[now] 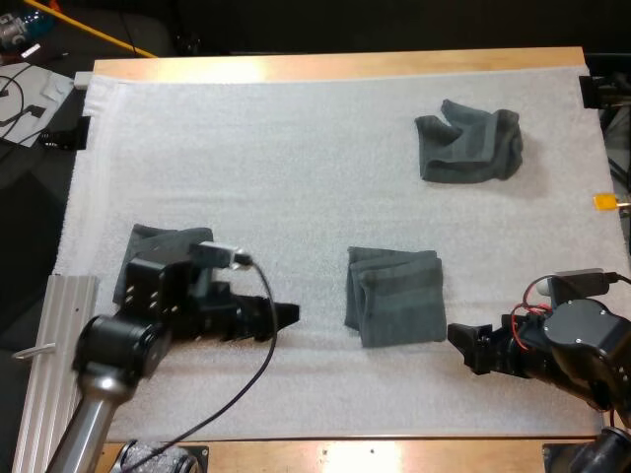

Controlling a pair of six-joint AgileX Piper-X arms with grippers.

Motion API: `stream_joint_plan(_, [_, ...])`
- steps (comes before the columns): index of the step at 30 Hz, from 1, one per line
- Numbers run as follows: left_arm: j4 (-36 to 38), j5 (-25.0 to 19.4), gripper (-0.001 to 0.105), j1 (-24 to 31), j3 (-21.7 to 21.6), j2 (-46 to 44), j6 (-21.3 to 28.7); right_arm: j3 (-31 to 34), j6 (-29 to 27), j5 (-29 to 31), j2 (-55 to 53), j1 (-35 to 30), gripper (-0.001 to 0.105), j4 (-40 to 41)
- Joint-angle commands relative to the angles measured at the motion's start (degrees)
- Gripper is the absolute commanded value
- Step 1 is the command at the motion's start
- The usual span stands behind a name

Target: Pick towel from pile, fold and stack

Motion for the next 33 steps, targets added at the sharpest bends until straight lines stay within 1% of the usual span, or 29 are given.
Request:
stream_joint_plan(1, [-5.65, 0.75, 0.071, -2.9, -0.31, 4.93, -2.62, -0.54, -0.44, 0.78, -0.27, 0.03, 0.077, 1.03])
stream_joint_plan(2, [-8.71, 0.87, 0.071, -4.8, -0.28, 8.11, -4.08, -0.5, -0.33, 0.66, -0.46, -0.1, 0.076, 0.94])
stream_joint_plan(4, [-11.91, 0.78, 0.072, -6.84, -0.4, 11.73, -5.74, -0.61, -0.26, 0.59, -0.46, -0.18, 0.076, 1.18])
stream_joint_plan(10, [-21.99, 0.36, 0.071, -11.83, -0.46, 21.4, -11.4, -0.55, -0.51, 0.45, -0.71, -0.13, 0.076, 1.26])
stream_joint_plan(11, [-24.82, 0.2, 0.072, -13.1, -0.37, 24.56, -13.21, -0.58, -0.38, 0.4, -0.57, -0.17, 0.076, 1.36])
stream_joint_plan(13, [-23.18, 0.11, 0.072, -12.3, -0.2, 23.33, -11.62, -0.43, -0.27, 0.83, -0.23, -0.08, 0.077, 0.56])
stream_joint_plan(18, [-30.57, -0.29, 0.072, -13.36, -0.24, 32.8, -14.81, -0.47, -0.07, 0.98, -0.08, 0.01, 0.077, 0.67])
stream_joint_plan(22, [-33.49, 0.1, 0.071, -12.9, -0.35, 38.0, -15.84, -0.53, 0.04, 1.01, -0.02, 0.08, 0.077, 0.73])
stream_joint_plan(27, [-34.87, 1.2, 0.071, -12.77, -0.92, 42.81, -15.97, -0.49, 0.23, 1.17, -0.03, 0.07, 0.077, 0.94])
stream_joint_plan(33, [-35.26, 2.79, 0.071, -12.71, -1.56, 45.68, -16.75, -0.51, 0.45, 1.21, -0.03, 0.09, 0.077, 0.98])
